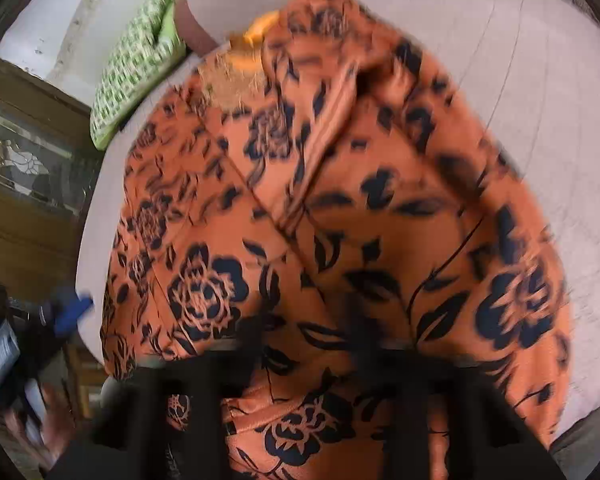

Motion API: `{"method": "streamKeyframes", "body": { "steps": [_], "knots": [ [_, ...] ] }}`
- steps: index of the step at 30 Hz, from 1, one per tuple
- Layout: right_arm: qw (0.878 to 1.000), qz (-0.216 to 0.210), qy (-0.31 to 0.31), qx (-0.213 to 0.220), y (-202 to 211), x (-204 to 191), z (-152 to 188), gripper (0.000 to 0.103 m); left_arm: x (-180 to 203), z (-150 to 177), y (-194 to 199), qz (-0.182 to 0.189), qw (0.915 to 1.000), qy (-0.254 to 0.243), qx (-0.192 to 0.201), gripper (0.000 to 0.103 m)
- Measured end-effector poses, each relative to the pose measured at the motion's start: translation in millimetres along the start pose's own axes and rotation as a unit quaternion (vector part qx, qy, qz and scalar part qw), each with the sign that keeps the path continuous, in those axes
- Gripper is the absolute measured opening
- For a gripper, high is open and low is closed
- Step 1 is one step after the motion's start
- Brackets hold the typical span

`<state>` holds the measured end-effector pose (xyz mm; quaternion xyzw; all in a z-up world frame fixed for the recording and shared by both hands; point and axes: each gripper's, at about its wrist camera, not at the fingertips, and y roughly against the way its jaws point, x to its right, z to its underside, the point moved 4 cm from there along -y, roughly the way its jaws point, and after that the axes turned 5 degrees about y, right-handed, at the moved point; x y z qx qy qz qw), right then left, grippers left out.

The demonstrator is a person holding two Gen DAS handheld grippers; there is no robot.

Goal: Fold small clothes

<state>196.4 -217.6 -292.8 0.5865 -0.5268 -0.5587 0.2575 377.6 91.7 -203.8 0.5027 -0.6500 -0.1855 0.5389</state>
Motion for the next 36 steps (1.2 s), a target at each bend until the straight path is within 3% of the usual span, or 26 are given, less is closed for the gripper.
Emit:
{"method": "streamKeyframes", "body": {
  "steps": [6, 10, 14, 15, 18, 19, 21, 22, 24, 26, 30, 32, 34, 36],
  "knots": [
    [0.995, -0.079, 0.001, 0.055, 70.4, -17.3, 16.2, 0.006, -22.8, -55.9, -44.6, 0.008, 0.9969, 0.077, -0.016, 0.049],
    [0.994, -0.053, 0.021, 0.093, 105.5, -15.8, 24.8, 0.009, -27.8, -83.8, -76.4, 0.026, 0.9929, 0.113, -0.027, 0.049],
    [0.998, -0.030, 0.002, 0.050, 73.3, 7.9, 23.6, 0.011, -30.8, -103.4, -103.7, 0.012, 0.9928, 0.117, -0.019, 0.049],
    [0.998, -0.033, -0.001, 0.048, 71.0, 12.9, 22.7, 0.014, -32.5, -109.1, -105.7, 0.010, 0.9924, 0.122, -0.013, 0.049],
    [0.999, -0.026, -0.006, 0.040, 66.2, 22.0, 22.0, 0.039, -41.4, -123.6, -119.8, -0.017, 0.9908, 0.134, -0.011, 0.049],
    [0.999, -0.020, -0.004, 0.039, 65.0, 24.5, 21.7, 0.041, -44.5, -124.4, -126.9, -0.026, 0.9896, 0.140, -0.020, 0.045],
    [0.999, -0.008, -0.003, 0.031, 58.1, 30.4, 22.7, 0.037, -46.2, -124.6, -141.1, -0.014, 0.9869, 0.155, -0.043, 0.033],
    [1.000, -0.007, -0.005, 0.025, 54.8, 32.8, 23.0, 0.023, -44.1, -124.0, -145.2, -0.009, 0.9867, 0.154, -0.052, 0.030],
    [1.000, -0.018, -0.006, 0.020, 53.3, 31.7, 24.0, 0.011, -37.8, -123.5, -146.8, -0.002, 0.9879, 0.146, -0.053, 0.027],
    [0.999, -0.031, -0.003, 0.027, 60.2, 28.8, 22.5, 0.008, -33.4, -124.9, -145.1, -0.008, 0.9903, 0.132, -0.044, 0.006],
    [0.998, -0.041, 0.002, 0.037, 76.5, 26.7, 16.2, 0.005, -39.7, -149.6, -108.7, 0.030, 0.9896, 0.139, 0.025, 0.005],
    [0.998, -0.046, 0.016, 0.037, 84.7, 22.4, 15.3, 0.005, -47.2, -152.6, -98.2, 0.034, 0.9891, 0.139, 0.037, 0.005],
    [0.999, -0.048, 0.012, 0.022, 77.8, 23.5, 15.4, 0.005, -58.5, -149.4, -112.6, -0.001, 0.9902, 0.139, 0.013, 0.006],
    [0.999, -0.043, 0.001, -0.002, 55.6, 31.4, 17.0, 0.005, -70.1, -140.7, -139.3, -0.047, 0.9891, 0.135, -0.035, 0.008]
  ]
}}
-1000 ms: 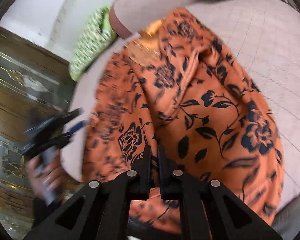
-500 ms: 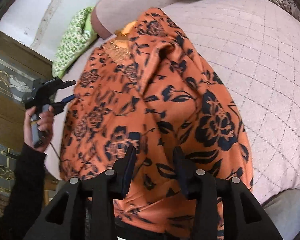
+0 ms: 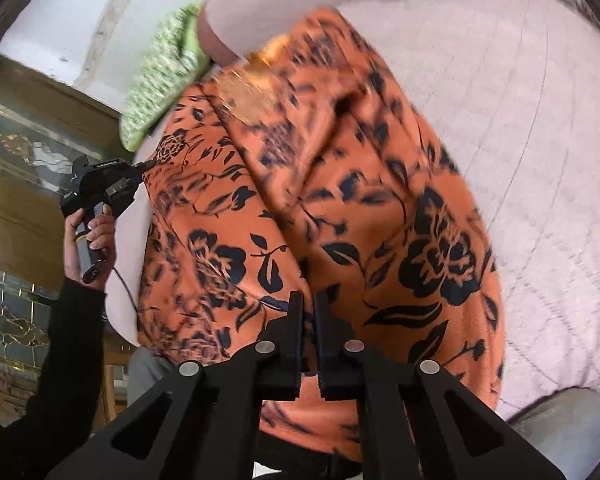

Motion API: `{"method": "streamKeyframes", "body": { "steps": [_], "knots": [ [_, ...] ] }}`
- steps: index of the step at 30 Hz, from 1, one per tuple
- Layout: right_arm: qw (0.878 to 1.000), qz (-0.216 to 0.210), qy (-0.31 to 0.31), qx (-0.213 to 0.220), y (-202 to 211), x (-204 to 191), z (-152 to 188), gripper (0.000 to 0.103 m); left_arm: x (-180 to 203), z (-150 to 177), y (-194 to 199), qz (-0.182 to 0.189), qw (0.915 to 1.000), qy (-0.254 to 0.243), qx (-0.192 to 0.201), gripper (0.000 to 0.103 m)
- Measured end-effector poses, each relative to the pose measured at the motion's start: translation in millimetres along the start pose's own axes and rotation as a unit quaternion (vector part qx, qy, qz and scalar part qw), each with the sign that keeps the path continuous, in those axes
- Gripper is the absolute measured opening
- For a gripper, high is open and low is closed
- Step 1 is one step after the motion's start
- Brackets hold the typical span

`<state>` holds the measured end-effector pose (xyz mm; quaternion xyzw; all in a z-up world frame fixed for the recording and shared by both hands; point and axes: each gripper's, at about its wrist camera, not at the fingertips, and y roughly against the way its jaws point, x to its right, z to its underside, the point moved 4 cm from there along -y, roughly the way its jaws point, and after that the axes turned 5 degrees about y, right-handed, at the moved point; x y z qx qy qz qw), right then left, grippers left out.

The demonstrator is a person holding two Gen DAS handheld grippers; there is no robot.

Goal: Fold small clothes

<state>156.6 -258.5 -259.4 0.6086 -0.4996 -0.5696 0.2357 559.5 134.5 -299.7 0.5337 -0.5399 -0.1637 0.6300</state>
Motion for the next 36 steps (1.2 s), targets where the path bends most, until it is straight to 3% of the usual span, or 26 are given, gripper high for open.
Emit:
{"method": "streamKeyframes", "body": {
  "steps": [1, 3, 5, 6, 7, 8, 12, 16, 20, 22, 24, 25, 28, 32, 33, 34, 35, 36],
  "knots": [
    [1.000, 0.011, -0.004, -0.018, -12.4, 5.3, 2.1, 0.005, -3.5, 2.3, -7.7, -0.017, 0.9997, -0.002, -0.015, 0.009],
    [0.999, 0.018, -0.007, -0.038, -23.7, 7.1, 3.8, 0.012, -1.4, 6.0, 0.7, -0.009, 0.9998, -0.012, -0.015, 0.010],
    [1.000, 0.013, -0.001, -0.017, -9.0, -0.2, 2.2, 0.016, 10.3, 8.4, 26.1, 0.014, 0.9990, -0.042, 0.006, 0.019],
    [1.000, 0.010, 0.009, -0.005, -0.4, -4.2, 1.1, 0.027, 16.0, 9.0, 40.3, 0.021, 0.9978, -0.059, 0.020, 0.030],
    [1.000, 0.009, 0.018, 0.006, 8.3, -7.5, -0.4, 0.046, 19.8, 9.9, 55.2, 0.019, 0.9963, -0.074, 0.037, 0.038],
    [1.000, 0.008, 0.025, 0.017, 16.1, -9.5, -2.2, 0.051, 23.2, 13.3, 65.5, 0.014, 0.9947, -0.088, 0.052, 0.040],
    [0.998, 0.003, 0.046, 0.042, 30.3, -12.6, -20.8, 0.053, 64.2, 11.7, 94.5, 0.025, 0.9854, -0.145, 0.085, 0.055],
    [0.997, -0.004, 0.050, 0.066, 30.3, -19.1, -68.6, 0.053, 97.9, -6.9, 76.5, -0.013, 0.9791, -0.180, 0.095, 0.056],
    [0.995, 0.003, 0.034, 0.092, 22.6, -25.5, -143.2, 0.061, 130.9, -24.8, 20.5, -0.054, 0.9763, -0.191, 0.085, 0.056],
    [0.995, 0.034, 0.035, 0.092, 7.6, -25.8, -186.6, 0.062, 146.4, -31.4, -14.4, -0.063, 0.9765, -0.193, 0.072, 0.056],
    [0.995, 0.059, 0.026, 0.081, -14.6, -23.8, -231.0, 0.062, 154.2, -38.4, -41.3, -0.078, 0.9772, -0.188, 0.061, 0.055],
    [0.995, 0.075, 0.028, 0.068, -29.7, -24.4, -250.4, 0.062, 159.5, -40.1, -51.8, -0.084, 0.9747, -0.202, 0.043, 0.055],
    [0.993, 0.112, 0.013, 0.046, -71.9, -27.3, -295.8, 0.060, 176.1, -43.4, -80.8, -0.122, 0.9669, -0.221, 0.039, 0.056],
    [0.968, 0.249, 0.043, -0.009, -136.3, -28.7, -316.4, 0.059, 175.3, -41.1, -123.8, -0.186, 0.9585, -0.216, 0.018, 0.053],
    [0.960, 0.274, 0.053, -0.021, -147.0, -27.6, -313.2, 0.049, 171.6, -39.7, -134.1, -0.207, 0.9536, -0.218, 0.017, 0.029],
    [0.952, 0.297, 0.066, -0.028, -153.4, -27.1, -309.7, 0.028, 169.2, -40.4, -139.1, -0.217, 0.9503, -0.222, 0.016, 0.017],
    [0.946, 0.314, 0.081, -0.025, -152.7, -26.5, -306.6, 0.021, 167.5, -41.9, -139.1, -0.216, 0.9504, -0.223, 0.019, 0.016],
    [0.944, 0.317, 0.083, -0.020, -147.3, -22.9, -305.7, 0.010, 166.9, -43.2, -132.8, -0.191, 0.9565, -0.219, 0.020, 0.014]
  ]
}}
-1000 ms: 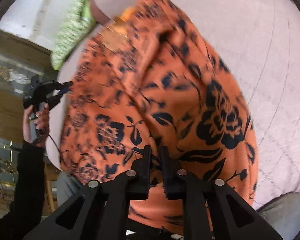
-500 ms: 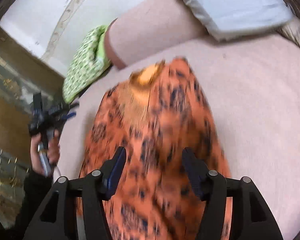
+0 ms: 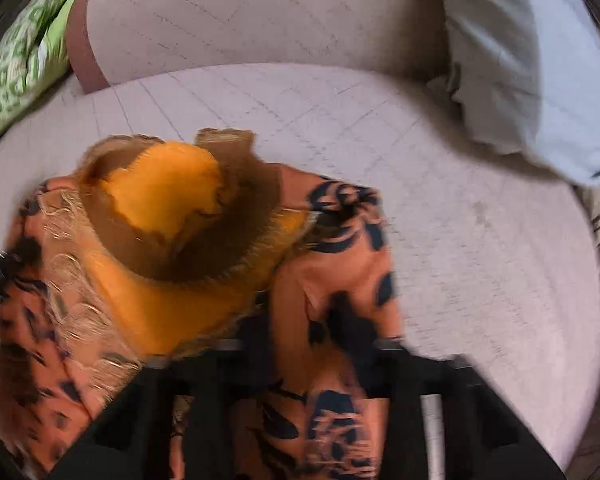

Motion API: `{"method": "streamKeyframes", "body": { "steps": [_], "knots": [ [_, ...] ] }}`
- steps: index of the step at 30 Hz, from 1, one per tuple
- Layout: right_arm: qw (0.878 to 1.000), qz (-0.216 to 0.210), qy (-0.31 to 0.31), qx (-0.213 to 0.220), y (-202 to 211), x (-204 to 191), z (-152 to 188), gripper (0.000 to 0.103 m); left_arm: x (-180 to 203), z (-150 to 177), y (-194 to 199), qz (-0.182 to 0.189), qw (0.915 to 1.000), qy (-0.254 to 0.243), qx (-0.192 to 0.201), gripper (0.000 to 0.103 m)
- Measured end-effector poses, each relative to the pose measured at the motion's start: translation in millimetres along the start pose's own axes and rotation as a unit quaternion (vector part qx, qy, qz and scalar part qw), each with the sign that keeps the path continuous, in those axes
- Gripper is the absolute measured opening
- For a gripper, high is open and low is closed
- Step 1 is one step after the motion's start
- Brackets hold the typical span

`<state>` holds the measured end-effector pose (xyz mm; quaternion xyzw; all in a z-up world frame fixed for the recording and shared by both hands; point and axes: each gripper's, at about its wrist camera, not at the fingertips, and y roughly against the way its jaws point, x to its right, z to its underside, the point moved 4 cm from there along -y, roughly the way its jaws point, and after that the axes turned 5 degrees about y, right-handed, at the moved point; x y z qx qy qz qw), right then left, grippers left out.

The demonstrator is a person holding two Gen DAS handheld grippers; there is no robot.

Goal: Fold small clothes

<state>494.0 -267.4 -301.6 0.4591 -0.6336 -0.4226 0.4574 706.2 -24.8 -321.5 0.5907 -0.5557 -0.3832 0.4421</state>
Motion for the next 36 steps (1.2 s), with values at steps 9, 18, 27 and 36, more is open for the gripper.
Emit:
{"method": "streamKeyframes", "body": {
  "steps": [9, 18, 27, 36],
  "knots": [
    [0.987, -0.095, -0.122, 0.052, 36.9, 132.6, -4.5, 0.007, -39.5, -20.2, 16.3, 0.083, 0.9941, 0.069, 0.006, 0.011],
    [0.983, -0.131, -0.106, 0.074, 9.3, 123.8, 17.7, 0.060, -39.0, 21.8, 39.0, 0.067, 0.9974, 0.000, 0.026, 0.039],
    [0.976, -0.185, -0.077, 0.089, 59.4, 100.5, 139.5, 0.065, -118.4, 155.5, 103.8, 0.133, 0.9893, 0.053, 0.031, 0.057],
    [0.957, -0.288, -0.022, 0.033, 90.3, 43.2, 246.1, 0.060, -138.1, 176.1, 76.7, 0.193, 0.9726, 0.127, -0.030, 0.048]
  ]
}}
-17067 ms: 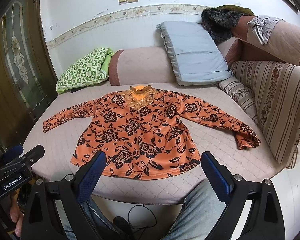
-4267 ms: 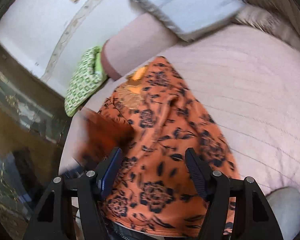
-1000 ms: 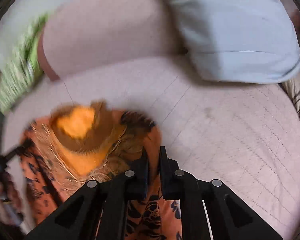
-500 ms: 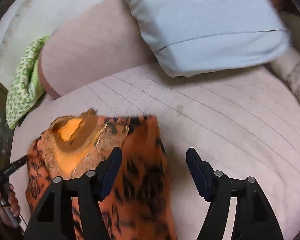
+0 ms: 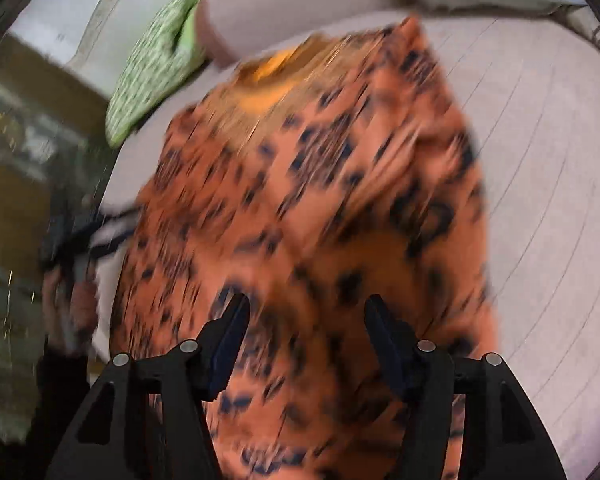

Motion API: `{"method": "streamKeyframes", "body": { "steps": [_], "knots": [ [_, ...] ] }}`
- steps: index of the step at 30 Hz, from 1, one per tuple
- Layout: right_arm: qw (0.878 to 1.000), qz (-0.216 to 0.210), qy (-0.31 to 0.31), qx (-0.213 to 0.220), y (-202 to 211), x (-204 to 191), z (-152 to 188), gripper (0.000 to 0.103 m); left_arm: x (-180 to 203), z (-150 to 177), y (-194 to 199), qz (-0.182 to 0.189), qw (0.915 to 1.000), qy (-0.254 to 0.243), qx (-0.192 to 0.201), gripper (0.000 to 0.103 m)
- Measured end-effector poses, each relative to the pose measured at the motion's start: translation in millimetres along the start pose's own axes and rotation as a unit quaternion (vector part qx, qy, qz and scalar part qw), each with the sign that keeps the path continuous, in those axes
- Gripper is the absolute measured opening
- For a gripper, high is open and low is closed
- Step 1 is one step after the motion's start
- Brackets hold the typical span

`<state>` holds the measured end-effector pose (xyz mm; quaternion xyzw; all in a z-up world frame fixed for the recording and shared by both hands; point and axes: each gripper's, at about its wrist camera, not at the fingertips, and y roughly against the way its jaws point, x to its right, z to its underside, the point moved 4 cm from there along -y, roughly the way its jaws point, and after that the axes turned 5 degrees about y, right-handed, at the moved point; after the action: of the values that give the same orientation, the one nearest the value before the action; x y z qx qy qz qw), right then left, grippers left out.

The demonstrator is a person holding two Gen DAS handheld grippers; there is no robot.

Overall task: Fold small clothes
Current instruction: 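Grasp the folded blouse edge with the left tool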

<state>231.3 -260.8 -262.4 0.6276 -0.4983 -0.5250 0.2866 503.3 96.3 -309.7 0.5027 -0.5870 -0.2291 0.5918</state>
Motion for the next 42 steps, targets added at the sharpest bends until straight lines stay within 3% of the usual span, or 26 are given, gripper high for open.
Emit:
{"method": "streamKeyframes", "body": {
  "steps": [1, 2, 3, 5, 8, 9, 11, 12, 13, 15, 16, 18, 20, 22, 27, 29, 30, 31, 33, 37, 38, 42],
  "knots": [
    [1.000, 0.006, 0.008, -0.009, -2.7, -3.6, 10.1, 0.053, 0.7, -4.4, -3.7, 0.005, 0.9999, 0.007, -0.005, 0.038],
    [0.999, 0.029, 0.019, -0.023, -6.7, -5.1, 22.8, 0.040, 0.8, -9.8, -8.9, 0.012, 0.9997, 0.014, -0.015, 0.017],
    [0.998, 0.047, 0.023, -0.034, -8.7, -3.0, 32.1, 0.003, 0.6, -14.5, -13.3, 0.016, 0.9993, 0.026, -0.023, 0.007],
    [0.997, 0.047, 0.014, -0.053, -8.0, 1.0, 44.5, 0.004, 5.6, -22.0, -16.8, 0.005, 0.9995, 0.021, -0.023, 0.004],
    [0.999, 0.027, -0.002, -0.017, 23.4, 1.8, 47.2, 0.005, 14.9, -28.2, -5.4, -0.018, 0.9997, -0.012, 0.013, 0.005],
    [1.000, 0.024, -0.013, -0.009, 30.5, 4.8, 45.8, 0.008, 15.3, -29.1, -6.0, -0.042, 0.9982, -0.031, 0.030, 0.007],
    [0.999, 0.030, -0.033, -0.005, 29.0, 12.7, 43.9, 0.018, 10.9, -26.2, -15.7, -0.075, 0.9965, -0.034, 0.014, 0.013],
    [0.998, 0.058, -0.034, -0.017, 23.7, 17.8, 44.5, 0.027, 7.9, -22.4, -18.8, -0.074, 0.9968, -0.029, -0.002, 0.016],
    [0.995, 0.086, -0.042, -0.029, 21.9, 21.4, 44.6, 0.028, 7.8, -17.6, -14.0, -0.063, 0.9975, -0.030, -0.003, 0.020],
    [0.997, 0.067, -0.037, -0.016, 34.0, 8.6, 49.1, 0.032, 9.5, -9.4, 3.2, -0.052, 0.9974, -0.047, 0.017, 0.033],
    [0.998, 0.056, -0.019, -0.003, 39.5, -7.6, 52.7, 0.042, 9.0, -6.8, 8.8, -0.051, 0.9970, -0.053, 0.024, 0.043],
    [0.997, 0.068, 0.013, 0.018, 53.7, -33.4, 61.5, 0.060, 5.9, -2.1, 15.9, -0.053, 0.9966, -0.054, 0.032, 0.046],
    [0.999, 0.043, 0.024, 0.014, 52.3, -52.8, 72.1, 0.062, 0.5, -1.8, 14.2, -0.043, 0.9978, -0.045, 0.023, 0.046],
    [1.000, 0.009, 0.016, -0.010, 35.1, -62.6, 82.8, 0.058, -2.3, -1.2, 10.4, -0.039, 0.9986, -0.032, 0.014, 0.045],
    [0.997, 0.034, -0.022, -0.063, -24.2, -62.4, 94.3, 0.042, 2.2, -12.5, 5.8, -0.031, 0.9993, -0.016, 0.015, 0.045],
    [0.997, 0.060, -0.020, -0.046, -20.5, -64.2, 99.0, 0.023, 2.6, -20.2, -6.2, -0.034, 0.9994, -0.003, 0.008, 0.036],
    [0.996, 0.072, -0.008, -0.043, -17.7, -67.4, 98.2, 0.003, 2.5, -24.1, -12.4, -0.039, 0.9992, 0.003, 0.006, 0.028],
    [0.996, 0.075, 0.002, -0.040, -13.2, -70.7, 98.0, 0.003, 2.1, -26.4, -17.5, -0.045, 0.9989, 0.007, 0.003, 0.014],
    [0.997, 0.067, -0.001, -0.031, 4.4, -68.4, 98.3, 0.003, 2.9, -33.6, -24.2, -0.036, 0.9993, 0.013, -0.001, 0.006],
    [0.999, 0.014, 0.016, -0.026, 32.1, -72.4, 112.1, 0.002, 3.9, -40.6, -22.3, -0.028, 0.9995, 0.004, 0.012, 0.005],
    [0.999, 0.017, 0.021, -0.032, 27.8, -74.7, 113.6, 0.001, 1.1, -40.3, -25.5, -0.032, 0.9994, 0.006, 0.008, 0.006],
    [0.995, 0.009, -0.010, -0.100, -11.0, -52.0, 132.7, 0.001, -0.2, -29.8, -20.2, -0.047, 0.9988, -0.011, 0.004, 0.017]
  ]
}}
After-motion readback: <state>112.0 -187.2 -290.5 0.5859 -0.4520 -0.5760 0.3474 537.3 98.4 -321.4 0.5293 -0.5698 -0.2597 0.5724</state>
